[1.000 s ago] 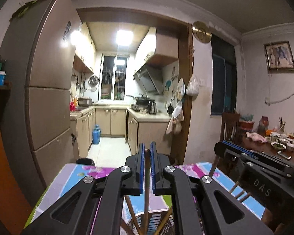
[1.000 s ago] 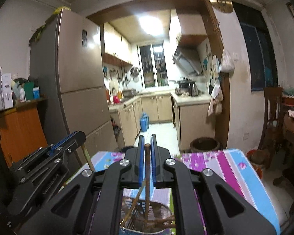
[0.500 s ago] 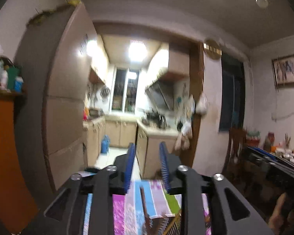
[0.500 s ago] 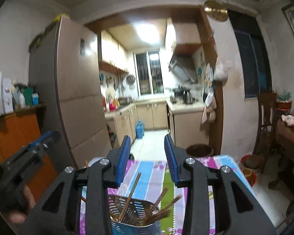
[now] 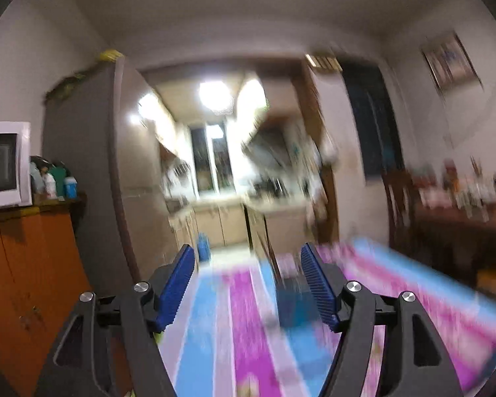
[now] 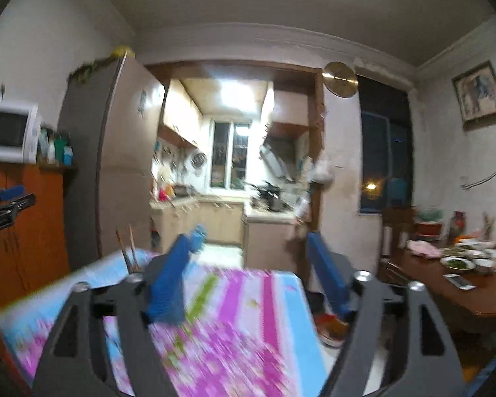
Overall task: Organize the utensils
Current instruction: 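Move both open tools back over the remaining chopsticks on the tablecloth, then lower both tools and close each gripper on one chopstick, then lift the chopstick with the left gripper while the right gripper carries its chopstick toward the holder, then raise both held chopsticks above the blue holder and point them into it, then lower both chopsticks into the blue holder and open both grippers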
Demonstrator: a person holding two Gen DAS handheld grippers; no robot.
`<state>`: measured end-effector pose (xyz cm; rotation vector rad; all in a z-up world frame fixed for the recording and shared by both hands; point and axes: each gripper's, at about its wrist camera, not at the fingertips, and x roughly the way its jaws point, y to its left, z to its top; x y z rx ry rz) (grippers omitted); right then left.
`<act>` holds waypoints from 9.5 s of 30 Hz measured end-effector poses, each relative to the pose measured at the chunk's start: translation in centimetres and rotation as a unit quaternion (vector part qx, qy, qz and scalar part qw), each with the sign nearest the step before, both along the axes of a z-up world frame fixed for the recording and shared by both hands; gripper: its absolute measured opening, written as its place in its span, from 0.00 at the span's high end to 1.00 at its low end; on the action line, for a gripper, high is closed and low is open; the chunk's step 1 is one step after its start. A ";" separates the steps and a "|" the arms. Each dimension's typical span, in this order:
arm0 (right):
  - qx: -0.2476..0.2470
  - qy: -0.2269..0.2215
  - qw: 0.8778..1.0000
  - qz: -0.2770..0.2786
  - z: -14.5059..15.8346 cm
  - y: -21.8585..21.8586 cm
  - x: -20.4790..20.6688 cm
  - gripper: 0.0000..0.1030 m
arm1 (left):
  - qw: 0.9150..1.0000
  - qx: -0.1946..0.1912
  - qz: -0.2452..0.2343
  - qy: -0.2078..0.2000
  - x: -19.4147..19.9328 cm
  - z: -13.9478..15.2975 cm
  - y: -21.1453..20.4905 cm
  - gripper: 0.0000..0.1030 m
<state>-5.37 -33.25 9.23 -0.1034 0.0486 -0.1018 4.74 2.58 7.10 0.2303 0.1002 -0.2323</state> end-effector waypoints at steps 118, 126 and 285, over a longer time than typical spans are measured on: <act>0.051 0.090 0.993 0.053 -10.9 8.8 0.2 0.95 | 0.993 0.034 -0.013 0.116 -4.4 -16.4 -3.1 0.92; 0.059 0.073 0.994 0.054 -9.2 7.9 0.2 0.95 | 0.994 0.011 -0.017 0.110 -3.7 -14.3 -2.3 0.92; 0.076 -0.047 0.990 0.112 5.8 5.1 17.6 0.11 | 0.989 -0.102 0.069 -0.085 16.8 9.8 -1.2 0.10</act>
